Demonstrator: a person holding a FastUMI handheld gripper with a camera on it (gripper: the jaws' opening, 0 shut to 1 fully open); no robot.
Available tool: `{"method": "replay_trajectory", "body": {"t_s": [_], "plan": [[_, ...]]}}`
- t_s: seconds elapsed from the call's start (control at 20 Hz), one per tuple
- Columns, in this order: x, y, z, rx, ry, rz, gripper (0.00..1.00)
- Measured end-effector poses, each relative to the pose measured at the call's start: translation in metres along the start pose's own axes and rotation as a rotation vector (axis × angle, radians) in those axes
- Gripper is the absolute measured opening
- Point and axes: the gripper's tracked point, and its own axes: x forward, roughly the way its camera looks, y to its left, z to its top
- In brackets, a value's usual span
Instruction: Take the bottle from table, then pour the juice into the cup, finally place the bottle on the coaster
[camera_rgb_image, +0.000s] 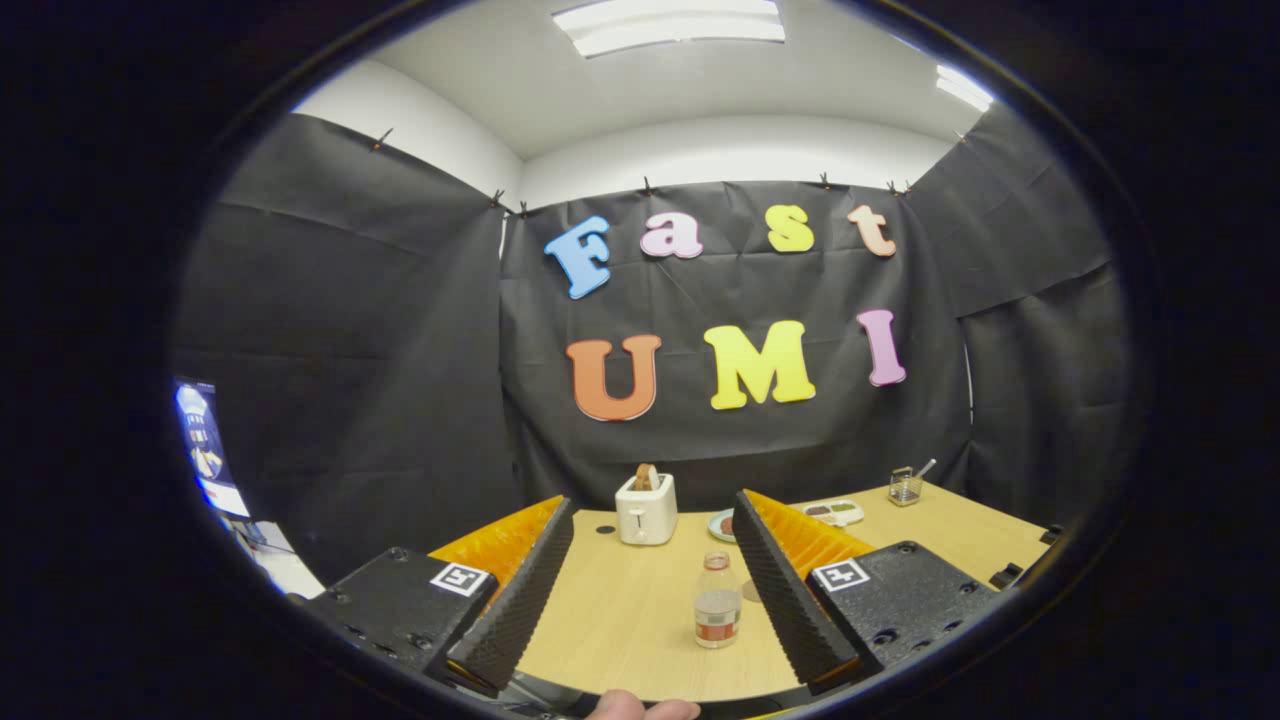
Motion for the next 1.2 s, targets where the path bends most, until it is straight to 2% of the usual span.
{"method": "replay_trajectory", "body": {"t_s": [0.2, 0.5, 0.9, 1.2], "plan": [[0.011, 0.001, -0.032, -0.022, 0.052, 0.000, 1.00], [0.038, -0.024, -0.088, -0.042, 0.098, -0.036, 1.00], [0.079, -0.058, -0.202, -0.127, 0.228, -0.107, 1.00], [0.110, -0.069, -0.263, -0.203, 0.308, -0.132, 1.00]]}}
